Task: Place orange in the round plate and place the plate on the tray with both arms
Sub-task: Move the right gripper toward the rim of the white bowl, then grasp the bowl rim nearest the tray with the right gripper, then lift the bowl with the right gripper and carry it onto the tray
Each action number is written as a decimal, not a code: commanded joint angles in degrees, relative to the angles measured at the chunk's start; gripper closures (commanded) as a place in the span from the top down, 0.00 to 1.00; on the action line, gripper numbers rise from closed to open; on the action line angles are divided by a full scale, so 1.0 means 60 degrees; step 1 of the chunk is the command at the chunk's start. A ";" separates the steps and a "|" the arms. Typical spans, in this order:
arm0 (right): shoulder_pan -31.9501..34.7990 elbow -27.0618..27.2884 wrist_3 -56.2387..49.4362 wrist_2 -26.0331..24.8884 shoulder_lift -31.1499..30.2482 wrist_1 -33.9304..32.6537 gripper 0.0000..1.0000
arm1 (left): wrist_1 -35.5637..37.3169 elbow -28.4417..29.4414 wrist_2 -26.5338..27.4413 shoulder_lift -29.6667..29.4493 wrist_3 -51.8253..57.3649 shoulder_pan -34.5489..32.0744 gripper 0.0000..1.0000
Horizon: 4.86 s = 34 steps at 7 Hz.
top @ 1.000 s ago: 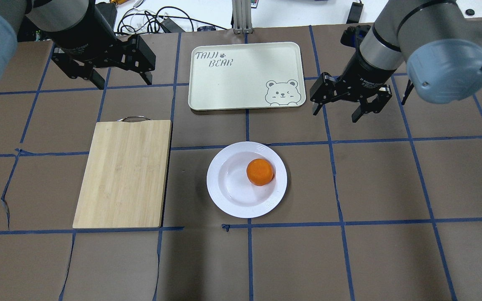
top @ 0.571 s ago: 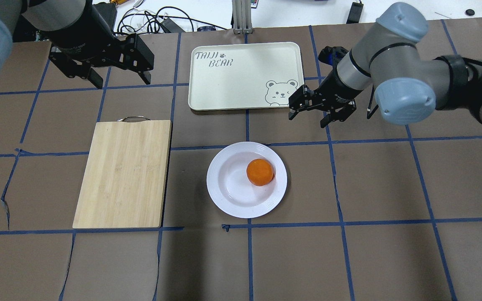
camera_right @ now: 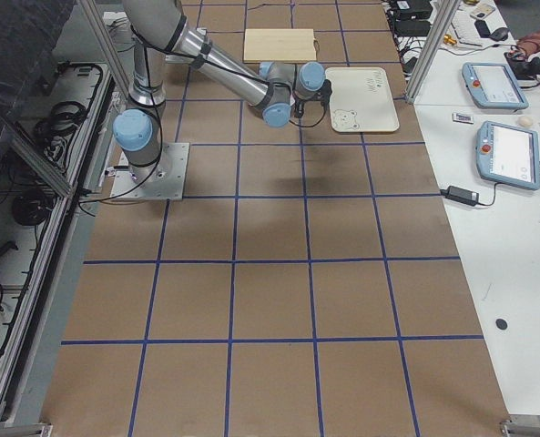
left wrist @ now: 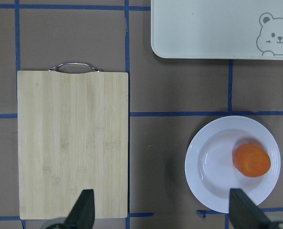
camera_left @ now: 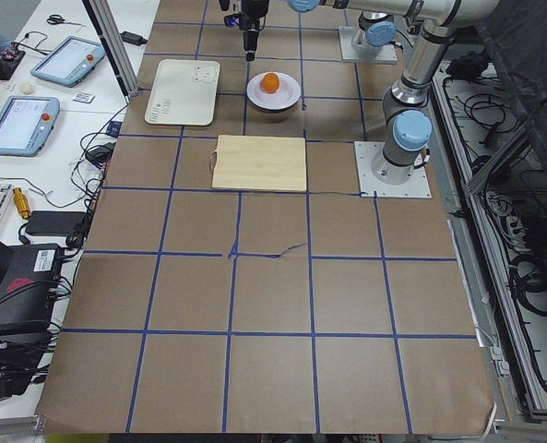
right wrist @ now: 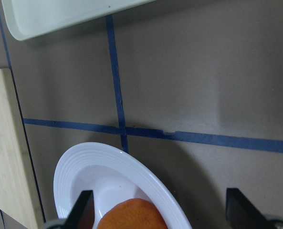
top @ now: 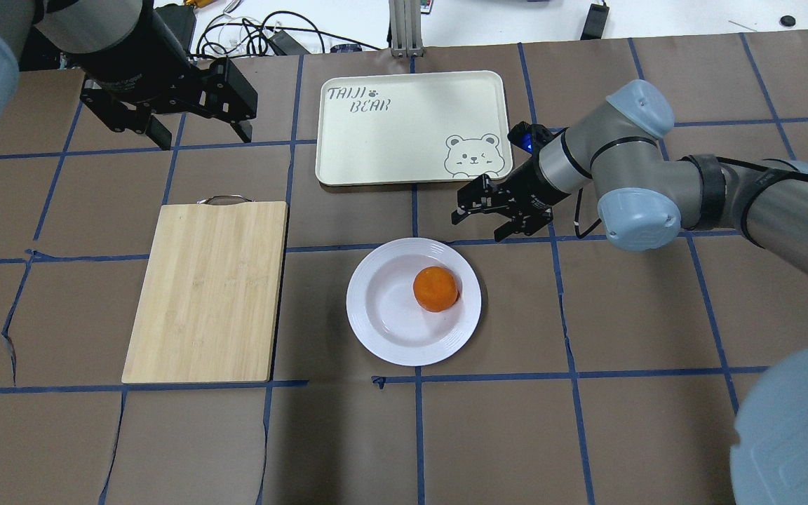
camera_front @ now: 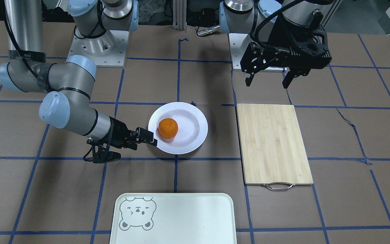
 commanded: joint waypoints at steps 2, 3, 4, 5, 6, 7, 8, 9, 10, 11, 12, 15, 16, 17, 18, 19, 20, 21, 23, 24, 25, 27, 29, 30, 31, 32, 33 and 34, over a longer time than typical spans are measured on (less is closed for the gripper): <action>0.0039 0.0359 -0.0163 0.0297 0.0466 -0.0677 0.71 | -0.0006 0.0000 0.0000 0.0011 0.0000 0.0014 1.00; 0.0040 0.0507 -0.0178 0.0297 0.0467 -0.0838 0.71 | -0.0006 0.0014 0.0000 0.0011 0.0000 0.0014 1.00; 0.0112 0.0537 -0.0178 0.0297 0.0525 -0.0839 0.71 | -0.0006 0.0000 0.0000 0.0011 0.0000 0.0014 1.00; 0.0142 0.0537 -0.0178 0.0312 0.0612 -0.0840 0.70 | -0.0006 0.0000 0.0000 0.0011 0.0000 0.0014 1.00; 0.0171 0.0552 -0.0178 0.0312 0.0642 -0.0840 0.70 | -0.0006 0.0000 0.0000 0.0011 0.0000 0.0014 1.00; 0.0316 0.0538 -0.0164 0.0312 0.0657 -0.0825 0.67 | -0.0006 0.0000 0.0000 0.0011 0.0000 0.0014 1.00; 0.0535 0.0537 -0.0164 0.0326 0.0657 -0.0839 0.67 | -0.0006 0.0000 0.0000 0.0011 0.0000 0.0014 1.00; 0.0567 0.0552 -0.0164 0.0327 0.0672 -0.0840 0.67 | -0.0006 0.0000 0.0000 0.0011 0.0000 0.0014 1.00; 0.0596 0.0552 -0.0164 0.0327 0.0672 -0.0825 0.65 | -0.0006 0.0000 0.0000 0.0011 0.0000 0.0014 1.00; 0.0625 0.0552 -0.0149 0.0327 0.0672 -0.0825 0.63 | -0.0021 0.0000 0.0015 0.0026 0.0000 0.0029 1.00; 0.0742 0.0552 -0.0164 0.0312 0.0672 -0.0825 0.60 | -0.0021 0.0000 0.0000 0.0026 0.0000 0.0029 1.00; 0.0772 0.0523 -0.0483 0.0312 0.0672 -0.0854 0.03 | -0.0021 0.0000 0.0000 0.0026 0.0000 0.0014 1.00; 0.0772 0.0523 -0.0747 0.0312 0.0672 -0.0869 0.00 | -0.0021 0.0000 0.0000 0.0011 0.0000 0.0014 1.00; 0.0758 0.0494 -0.0779 0.0326 0.0657 -0.0883 0.00 | -0.0021 0.0000 0.0000 0.0011 0.0000 0.0014 1.00; 0.0757 0.0435 -0.0779 0.0327 0.0585 -0.0869 0.00 | -0.0007 0.0000 0.0000 0.0011 0.0000 0.0014 1.00; 0.0743 0.0420 -0.0764 0.0327 0.0555 -0.1275 0.00 | -0.0006 0.0000 0.0000 0.0011 0.0000 0.0014 1.00; 0.0743 0.0420 -0.0750 0.0341 0.0540 -0.1714 0.00 | -0.0021 0.0000 0.0000 0.0011 0.0000 0.0014 1.00; 0.0728 0.0406 -0.0750 0.0675 0.0540 -0.2124 0.00 | -0.0021 0.0000 0.0000 0.0011 0.0000 0.0014 1.00; 0.0699 0.0391 -0.0764 0.1249 0.0525 -0.2246 0.00 | -0.0021 0.0000 0.0000 0.0011 0.0000 0.0014 1.00; 0.0670 0.0391 -0.0764 0.1249 0.0395 -0.2304 0.00 | -0.0021 0.0000 0.0000 0.0011 0.0000 0.0014 1.00; 0.0640 0.0405 -0.0779 0.1583 0.0321 -0.2304 0.00 | -0.0007 0.0000 0.0000 0.0011 0.0000 0.0014 1.00; 0.0596 0.0406 -0.0794 0.2083 0.0320 -0.2304 0.00 | -0.0021 0.0000 0.0000 0.0011 0.0000 0.0014 1.00; 0.0480 0.0435 -0.0779 0.2582 0.0320 -0.2275 0.00 | -0.0007 0.0000 0.0000 0.0011 0.0000 0.0014 1.00; 0.0276 0.0464 -0.0779 0.2931 0.0320 -0.2203 0.00 | -0.0021 0.0000 0.0000 0.0011 0.0000 0.0014 1.00; -0.0045 0.0479 -0.0721 0.3558 0.0320 -0.2144 0.00 | -0.0007 0.0000 0.0000 0.0011 0.0000 0.0014 1.00; -0.0237 0.0493 -0.0706 0.4042 0.0335 -0.1940 0.00 | -0.0021 0.0000 0.0000 0.0011 0.0000 0.0014 1.00; -0.0340 0.0508 -0.0735 0.4526 0.0335 -0.1532 0.00 | -0.0007 0.0000 0.0000 0.0011 0.0000 0.0014 1.00; -0.0428 0.0508 -0.0721 0.4879 0.0335 -0.1398 0.00 | -0.0006 0.0000 0.0000 0.0011 0.0000 0.0014 1.00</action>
